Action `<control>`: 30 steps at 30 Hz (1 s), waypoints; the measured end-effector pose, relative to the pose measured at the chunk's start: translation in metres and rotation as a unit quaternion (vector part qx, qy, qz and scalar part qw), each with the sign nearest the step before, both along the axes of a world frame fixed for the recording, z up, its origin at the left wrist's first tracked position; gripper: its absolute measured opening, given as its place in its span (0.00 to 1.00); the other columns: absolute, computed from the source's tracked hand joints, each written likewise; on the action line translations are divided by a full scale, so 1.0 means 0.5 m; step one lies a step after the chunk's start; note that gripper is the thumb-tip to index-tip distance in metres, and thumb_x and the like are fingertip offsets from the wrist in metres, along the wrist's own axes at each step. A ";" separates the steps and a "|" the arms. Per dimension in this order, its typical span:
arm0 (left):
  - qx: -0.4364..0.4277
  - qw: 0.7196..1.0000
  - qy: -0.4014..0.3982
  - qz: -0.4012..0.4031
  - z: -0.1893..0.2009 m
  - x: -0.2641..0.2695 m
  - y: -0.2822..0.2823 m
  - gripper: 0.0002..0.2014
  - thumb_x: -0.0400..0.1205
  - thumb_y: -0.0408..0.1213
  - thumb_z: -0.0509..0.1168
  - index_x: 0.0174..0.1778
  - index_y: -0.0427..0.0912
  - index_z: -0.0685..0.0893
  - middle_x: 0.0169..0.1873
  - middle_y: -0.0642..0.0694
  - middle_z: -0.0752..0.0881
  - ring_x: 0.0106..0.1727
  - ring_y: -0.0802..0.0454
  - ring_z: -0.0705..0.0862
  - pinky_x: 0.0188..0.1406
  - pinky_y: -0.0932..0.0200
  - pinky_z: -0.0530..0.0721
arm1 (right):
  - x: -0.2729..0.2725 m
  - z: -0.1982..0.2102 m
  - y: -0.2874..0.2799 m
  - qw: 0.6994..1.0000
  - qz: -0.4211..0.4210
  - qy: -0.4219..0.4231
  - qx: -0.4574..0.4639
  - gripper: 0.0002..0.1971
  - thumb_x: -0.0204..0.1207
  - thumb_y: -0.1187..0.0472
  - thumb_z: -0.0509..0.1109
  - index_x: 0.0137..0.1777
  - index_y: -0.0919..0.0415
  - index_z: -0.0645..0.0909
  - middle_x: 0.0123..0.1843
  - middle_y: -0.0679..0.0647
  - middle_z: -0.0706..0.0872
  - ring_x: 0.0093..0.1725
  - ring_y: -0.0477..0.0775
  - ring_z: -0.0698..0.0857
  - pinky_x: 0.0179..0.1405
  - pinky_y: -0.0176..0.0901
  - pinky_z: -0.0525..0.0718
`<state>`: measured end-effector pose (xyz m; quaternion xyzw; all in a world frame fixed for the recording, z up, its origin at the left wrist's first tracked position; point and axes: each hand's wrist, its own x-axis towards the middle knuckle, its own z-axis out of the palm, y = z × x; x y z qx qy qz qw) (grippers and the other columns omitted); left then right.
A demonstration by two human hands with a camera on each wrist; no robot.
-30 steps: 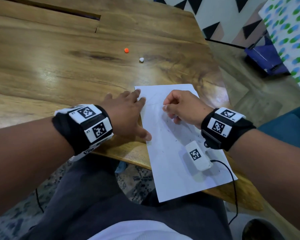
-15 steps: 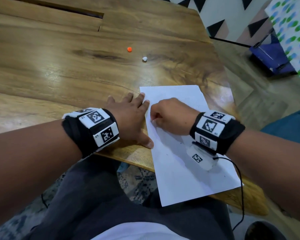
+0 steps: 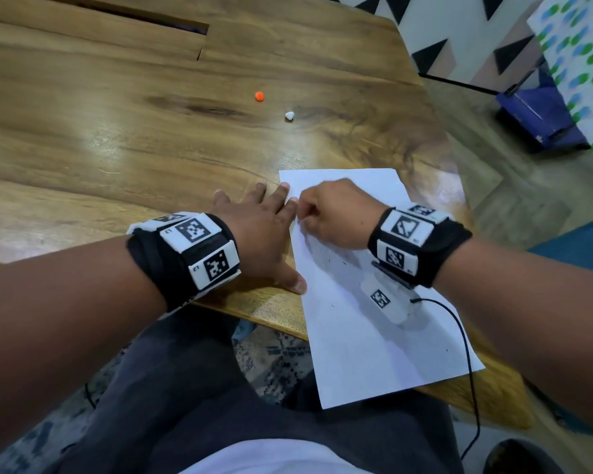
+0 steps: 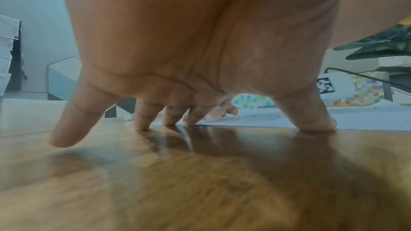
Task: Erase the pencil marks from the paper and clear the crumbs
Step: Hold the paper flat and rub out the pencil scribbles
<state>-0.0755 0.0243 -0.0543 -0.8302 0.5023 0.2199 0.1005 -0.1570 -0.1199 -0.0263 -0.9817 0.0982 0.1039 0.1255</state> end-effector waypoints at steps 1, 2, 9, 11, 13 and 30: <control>-0.001 1.000 0.003 -0.001 -0.001 0.000 0.000 0.70 0.60 0.87 0.61 0.90 0.51 0.38 0.89 0.51 0.33 0.90 0.40 0.38 0.76 0.16 0.60 | -0.017 0.000 0.010 0.999 0.030 0.013 0.002 0.08 0.79 0.59 0.67 0.50 0.55 0.87 0.46 0.50 0.89 0.49 0.54 0.85 0.51 0.47 0.83; -0.002 1.000 0.003 -0.003 -0.001 0.000 0.000 0.70 0.60 0.86 0.61 0.90 0.51 0.38 0.89 0.51 0.33 0.90 0.40 0.38 0.75 0.16 0.61 | -0.032 0.000 0.018 0.998 0.055 0.025 0.005 0.08 0.78 0.58 0.67 0.51 0.55 0.87 0.46 0.50 0.90 0.49 0.54 0.85 0.51 0.48 0.84; 0.011 1.000 0.001 -0.007 0.003 0.000 -0.001 0.70 0.61 0.87 0.60 0.89 0.50 0.37 0.89 0.51 0.31 0.90 0.41 0.36 0.76 0.17 0.61 | 0.007 -0.001 -0.012 0.999 -0.031 -0.010 0.001 0.06 0.78 0.59 0.67 0.47 0.55 0.86 0.45 0.48 0.86 0.50 0.53 0.84 0.50 0.45 0.82; 0.013 1.000 0.001 -0.006 0.004 -0.002 -0.001 0.70 0.62 0.86 0.60 0.89 0.49 0.36 0.89 0.50 0.31 0.90 0.41 0.36 0.76 0.16 0.60 | 0.029 -0.004 -0.029 0.998 -0.067 -0.019 0.005 0.04 0.77 0.60 0.67 0.45 0.54 0.84 0.44 0.46 0.84 0.52 0.53 0.83 0.50 0.45 0.82; 0.012 1.000 0.003 -0.003 0.005 -0.003 -0.002 0.70 0.62 0.86 0.61 0.89 0.49 0.36 0.89 0.50 0.31 0.90 0.41 0.36 0.77 0.16 0.59 | 0.030 -0.006 -0.031 0.998 -0.068 -0.016 0.005 0.05 0.78 0.61 0.67 0.45 0.54 0.84 0.43 0.46 0.83 0.51 0.53 0.83 0.48 0.44 0.81; 0.014 1.000 -0.008 0.008 -0.003 -0.015 -0.008 0.73 0.59 0.89 0.57 0.89 0.47 0.34 0.89 0.47 0.30 0.90 0.39 0.35 0.78 0.18 0.59 | 0.021 -0.009 -0.046 0.999 -0.030 -0.009 -0.016 0.04 0.78 0.60 0.66 0.47 0.54 0.84 0.44 0.47 0.84 0.50 0.53 0.82 0.51 0.46 0.83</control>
